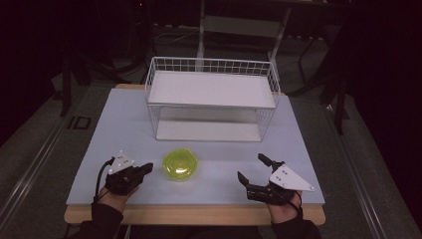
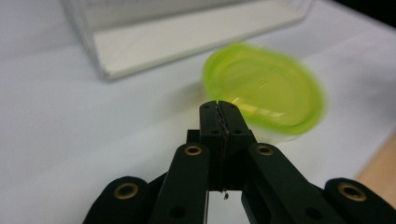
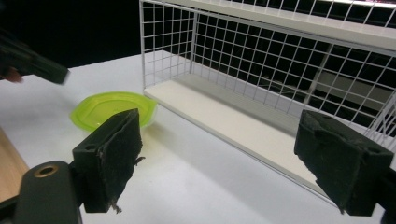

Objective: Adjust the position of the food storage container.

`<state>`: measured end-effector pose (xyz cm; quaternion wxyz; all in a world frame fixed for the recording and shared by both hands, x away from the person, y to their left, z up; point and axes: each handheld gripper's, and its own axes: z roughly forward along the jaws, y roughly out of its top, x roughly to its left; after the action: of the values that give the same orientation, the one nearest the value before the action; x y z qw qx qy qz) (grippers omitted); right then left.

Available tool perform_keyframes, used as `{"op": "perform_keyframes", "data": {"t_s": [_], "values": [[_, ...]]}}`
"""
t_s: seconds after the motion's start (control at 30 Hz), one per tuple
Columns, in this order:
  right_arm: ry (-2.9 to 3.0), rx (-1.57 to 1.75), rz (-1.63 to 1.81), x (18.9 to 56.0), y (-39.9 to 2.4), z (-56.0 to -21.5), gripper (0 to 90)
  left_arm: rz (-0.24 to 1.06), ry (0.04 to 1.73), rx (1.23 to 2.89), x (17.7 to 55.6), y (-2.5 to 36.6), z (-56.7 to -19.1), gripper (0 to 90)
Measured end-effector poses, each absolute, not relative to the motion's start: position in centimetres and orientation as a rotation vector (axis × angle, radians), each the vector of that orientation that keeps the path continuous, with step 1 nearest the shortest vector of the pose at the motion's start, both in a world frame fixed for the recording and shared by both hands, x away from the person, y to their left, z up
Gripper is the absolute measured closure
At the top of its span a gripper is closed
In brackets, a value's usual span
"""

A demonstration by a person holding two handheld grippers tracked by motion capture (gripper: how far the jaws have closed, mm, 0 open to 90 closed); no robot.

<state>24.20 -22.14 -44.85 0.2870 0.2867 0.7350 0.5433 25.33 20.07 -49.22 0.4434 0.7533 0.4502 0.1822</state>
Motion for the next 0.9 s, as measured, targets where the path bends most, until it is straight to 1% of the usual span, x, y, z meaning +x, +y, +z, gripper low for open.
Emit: {"op": "perform_keyframes", "data": {"t_s": [0.07,0.1,0.3,0.53,0.67,0.9], "values": [[1.967,0.767,1.451,24.2,-22.1,-44.9,14.5,0.452,1.116,1.868,25.3,20.1,-49.2,90.0],[1.971,0.760,1.454,24.2,-22.1,-44.9,14.5,0.427,1.146,1.893,26.4,19.8,-50.2,90.0],[1.976,0.766,1.459,24.2,-22.1,-44.9,14.5,0.406,1.177,1.939,28.1,19.4,-51.4,90.0],[1.980,0.766,1.461,24.2,-22.2,-44.9,14.5,0.340,1.110,1.992,29.5,18.3,-52.2,90.0],[1.984,0.770,1.466,24.2,-22.2,-44.9,14.5,0.306,1.090,1.995,30.0,17.5,-52.5,90.0],[1.986,0.768,1.464,24.2,-22.3,-44.9,14.5,0.279,1.036,2.020,30.2,15.9,-52.8,90.0]]}}
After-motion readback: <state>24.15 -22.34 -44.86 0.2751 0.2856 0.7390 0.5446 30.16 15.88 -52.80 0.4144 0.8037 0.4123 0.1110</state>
